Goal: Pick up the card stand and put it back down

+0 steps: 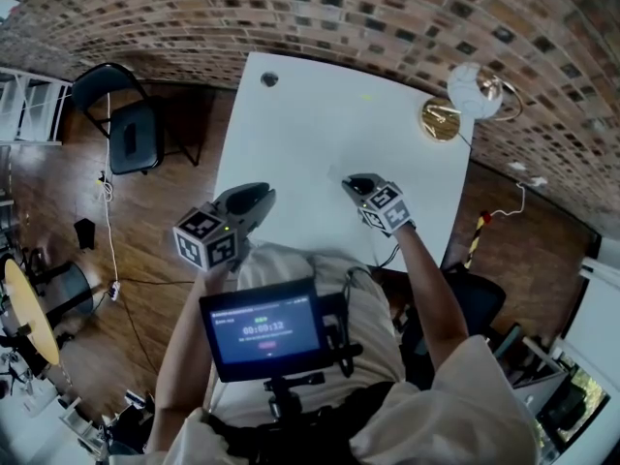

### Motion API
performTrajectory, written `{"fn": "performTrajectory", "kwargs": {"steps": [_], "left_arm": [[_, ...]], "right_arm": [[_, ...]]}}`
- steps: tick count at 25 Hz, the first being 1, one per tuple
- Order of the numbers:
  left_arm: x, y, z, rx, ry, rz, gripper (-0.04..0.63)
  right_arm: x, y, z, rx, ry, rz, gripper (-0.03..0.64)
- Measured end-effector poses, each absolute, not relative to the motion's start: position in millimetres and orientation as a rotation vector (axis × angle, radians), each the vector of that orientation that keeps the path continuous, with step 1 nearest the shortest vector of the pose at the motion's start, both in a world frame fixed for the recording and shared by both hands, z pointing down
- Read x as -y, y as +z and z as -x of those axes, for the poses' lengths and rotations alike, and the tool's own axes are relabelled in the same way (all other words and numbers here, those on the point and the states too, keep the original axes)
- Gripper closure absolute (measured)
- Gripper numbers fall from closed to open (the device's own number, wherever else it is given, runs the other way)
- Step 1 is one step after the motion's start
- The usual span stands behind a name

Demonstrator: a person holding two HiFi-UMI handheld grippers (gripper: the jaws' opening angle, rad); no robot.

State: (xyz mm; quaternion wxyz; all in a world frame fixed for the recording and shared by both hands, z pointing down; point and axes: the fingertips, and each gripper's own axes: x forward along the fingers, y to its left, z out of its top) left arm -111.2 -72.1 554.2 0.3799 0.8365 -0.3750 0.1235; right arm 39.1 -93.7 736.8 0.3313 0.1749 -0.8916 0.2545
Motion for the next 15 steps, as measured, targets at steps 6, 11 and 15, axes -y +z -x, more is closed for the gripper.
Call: {"fn": "performTrajectory", "kwargs": {"steps": [6, 11, 15], "left_arm": [[69, 559, 112, 0.962, 0.33, -2.12, 0.518], [68, 563, 115, 0.967, 0.35, -2.099, 0.518], [70, 564, 116, 0.976, 0.354, -2.098, 0.518]], "right_arm": [[88, 762, -32, 2.319, 0.68, -0.407, 0.584], [84, 780, -31, 2.295, 0.685, -0.372, 0.584], [83, 786, -30, 2.295, 0.694, -0.358, 0.584]]}}
